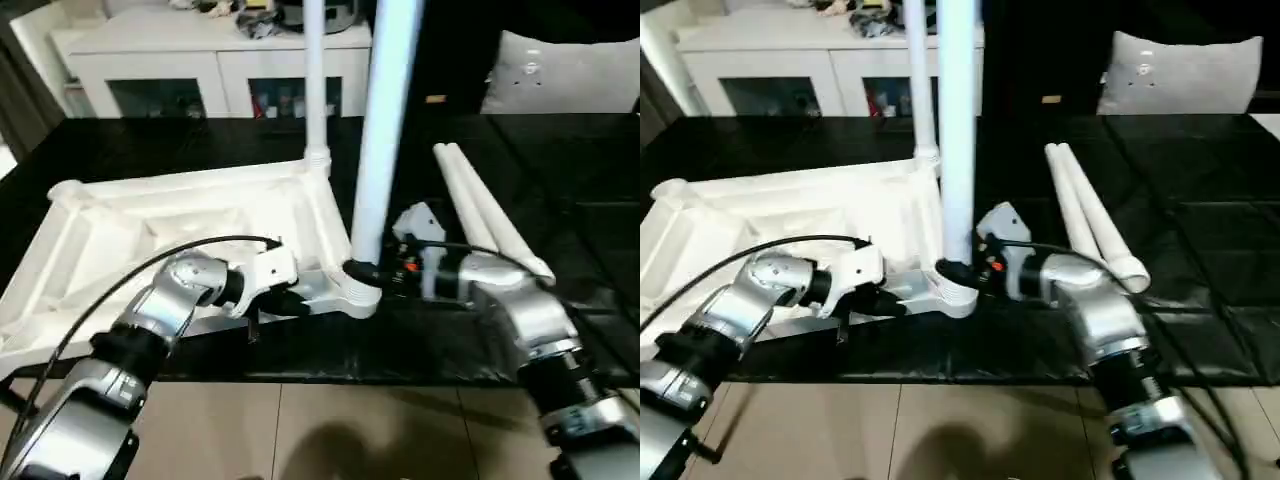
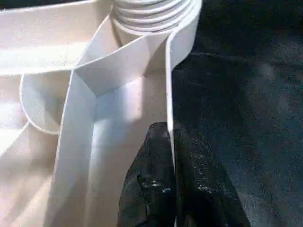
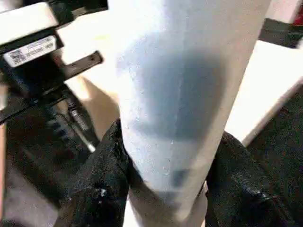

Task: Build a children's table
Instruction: Insert table leg to table base

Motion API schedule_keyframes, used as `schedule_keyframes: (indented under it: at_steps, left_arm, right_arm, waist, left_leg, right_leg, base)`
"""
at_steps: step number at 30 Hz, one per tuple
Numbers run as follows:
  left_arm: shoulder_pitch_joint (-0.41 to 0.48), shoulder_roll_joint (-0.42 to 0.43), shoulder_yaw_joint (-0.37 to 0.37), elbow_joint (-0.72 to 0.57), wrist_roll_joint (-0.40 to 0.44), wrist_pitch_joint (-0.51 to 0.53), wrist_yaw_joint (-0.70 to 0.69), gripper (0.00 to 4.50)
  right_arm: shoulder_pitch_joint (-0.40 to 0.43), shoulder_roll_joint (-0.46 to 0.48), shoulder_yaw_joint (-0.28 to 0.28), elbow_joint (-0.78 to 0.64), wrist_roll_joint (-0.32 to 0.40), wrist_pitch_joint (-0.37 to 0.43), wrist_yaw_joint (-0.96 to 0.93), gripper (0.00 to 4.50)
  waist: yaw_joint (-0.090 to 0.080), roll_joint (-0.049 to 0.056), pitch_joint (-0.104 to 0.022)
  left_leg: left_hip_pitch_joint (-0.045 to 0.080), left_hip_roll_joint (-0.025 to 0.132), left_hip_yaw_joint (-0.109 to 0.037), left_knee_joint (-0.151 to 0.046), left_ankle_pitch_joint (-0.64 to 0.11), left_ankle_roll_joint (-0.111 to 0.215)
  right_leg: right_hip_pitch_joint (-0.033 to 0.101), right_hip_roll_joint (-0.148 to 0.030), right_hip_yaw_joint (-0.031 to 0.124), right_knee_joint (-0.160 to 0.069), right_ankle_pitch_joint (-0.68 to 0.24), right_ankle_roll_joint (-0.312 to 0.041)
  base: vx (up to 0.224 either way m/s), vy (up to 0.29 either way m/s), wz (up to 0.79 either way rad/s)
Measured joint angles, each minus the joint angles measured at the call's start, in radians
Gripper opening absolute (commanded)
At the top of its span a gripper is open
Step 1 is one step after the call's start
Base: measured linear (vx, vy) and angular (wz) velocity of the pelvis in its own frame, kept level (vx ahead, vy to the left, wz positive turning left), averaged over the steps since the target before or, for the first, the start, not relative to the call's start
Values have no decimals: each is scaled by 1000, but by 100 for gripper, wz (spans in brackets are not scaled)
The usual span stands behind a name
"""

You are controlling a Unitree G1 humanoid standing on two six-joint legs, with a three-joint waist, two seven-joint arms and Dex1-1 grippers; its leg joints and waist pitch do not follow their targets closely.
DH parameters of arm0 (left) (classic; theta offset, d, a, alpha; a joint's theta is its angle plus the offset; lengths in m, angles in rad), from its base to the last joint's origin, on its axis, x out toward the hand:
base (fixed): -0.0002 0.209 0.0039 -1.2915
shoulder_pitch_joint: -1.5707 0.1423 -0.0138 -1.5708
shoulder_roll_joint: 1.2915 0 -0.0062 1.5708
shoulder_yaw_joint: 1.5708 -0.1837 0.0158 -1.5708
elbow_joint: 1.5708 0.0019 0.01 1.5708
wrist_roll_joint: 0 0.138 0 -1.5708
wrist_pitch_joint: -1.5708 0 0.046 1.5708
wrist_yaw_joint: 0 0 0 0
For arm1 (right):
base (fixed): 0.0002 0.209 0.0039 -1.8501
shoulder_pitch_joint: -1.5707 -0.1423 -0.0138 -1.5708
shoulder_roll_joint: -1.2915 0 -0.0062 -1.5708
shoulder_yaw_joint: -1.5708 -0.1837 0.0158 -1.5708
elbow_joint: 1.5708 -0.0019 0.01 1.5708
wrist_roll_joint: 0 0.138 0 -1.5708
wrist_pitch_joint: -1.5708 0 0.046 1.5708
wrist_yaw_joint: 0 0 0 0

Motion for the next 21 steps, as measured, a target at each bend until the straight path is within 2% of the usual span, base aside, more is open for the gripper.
schedule_keyframes:
  at_steps: [4,6,8,10,12,13,14,15,16,17,18,19,20,21]
  left_arm:
    - [66,-81,47,-145,0,211,165,0]
    - [81,-140,50,-184,1,271,239,0]
    - [85,-202,53,-201,27,317,321,0]
    - [85,-235,54,-203,48,334,372,0]
    - [85,-277,52,-202,84,337,441,0]
    - [84,-283,48,-202,95,337,456,0]
    - [84,-283,45,-202,95,337,461,0]
    - [83,-283,45,-206,95,340,463,0]
    - [82,-284,41,-206,95,345,465,0]
    - [83,-282,37,-211,97,353,471,0]
    - [85,-274,28,-220,103,358,472,0]
    - [85,-271,26,-226,106,362,472,0]
    - [86,-262,25,-241,108,364,472,0]
    - [86,-260,27,-245,109,364,472,0]
  right_arm:
    - [-24,97,-51,35,-37,34,-220,187]
    - [-45,120,-74,69,-45,37,-298,187]
    - [-65,150,-91,104,-55,37,-381,187]
    - [-74,170,-101,119,-65,37,-434,187]
    - [-90,195,-120,140,-74,38,-502,187]
    - [-97,203,-125,149,-75,38,-520,187]
    - [-99,209,-129,153,-76,38,-529,187]
    - [-102,215,-133,153,-79,38,-539,187]
    - [-98,218,-135,153,-80,38,-544,187]
    - [-97,219,-136,156,-81,38,-549,187]
    - [-100,219,-136,163,-81,38,-548,187]
    - [-107,219,-134,167,-80,38,-545,187]
    - [-121,219,-133,178,-81,36,-538,257]
    - [-126,220,-133,187,-81,33,-538,257]
  waist:
    - [-32,1,0]
    - [-41,1,0]
    - [-51,4,2]
    - [-60,6,4]
    - [-64,13,8]
    - [-69,18,11]
    - [-73,22,13]
    - [-68,23,20]
    - [-60,16,22]
    - [-52,-16,23]
    - [-47,-22,25]
    - [-48,-22,28]
    - [-46,8,28]
    - [-49,17,28]
  left_leg:
    - [-1,-2,-7,0,0,0]
    - [-4,-2,-16,0,0,0]
    - [-3,-1,-24,-1,0,1]
    - [0,-1,-26,-3,-1,2]
    - [0,-1,-27,-3,-3,5]
    - [0,1,-31,-4,-4,7]
    - [0,4,-35,-7,-5,8]
    - [-3,5,-35,-11,-5,8]
    - [2,1,-26,-11,-5,8]
    - [25,-9,-9,-6,-6,7]
    - [31,-17,-10,0,-20,-1]
    - [29,-18,-17,21,-46,0]
    - [11,-18,-44,25,-61,4]
    - [2,-16,-58,23,-62,3]
  right_leg:
    - [-1,0,-6,-12,0,0]
    - [1,0,-17,-29,0,0]
    - [9,-2,-32,-42,0,0]
    - [14,-4,-38,-51,0,0]
    - [15,-18,-64,-61,0,1]
    - [22,-20,-80,-72,0,1]
    - [35,-25,-94,-82,0,2]
    - [39,-27,-91,-60,-12,4]
    - [31,-31,-69,-20,-34,-4]
    - [21,-33,-36,6,-39,3]
    - [18,-33,-30,12,-35,7]
    - [16,-36,-41,7,-35,7]
    - [26,-43,-83,-8,-35,8]
    - [28,-50,-110,-22,-35,8]
  base:
    - [0,0,0]
    - [0,0,0]
    - [0,0,0]
    - [0,0,0]
    - [0,0,0]
    - [0,0,0]
    - [-56,17,-4]
    - [-56,17,-4]
    - [0,0,0]
    - [62,-75,17]
    - [62,-75,17]
    - [67,-63,-17]
    - [75,45,-46]
    - [75,45,-46]
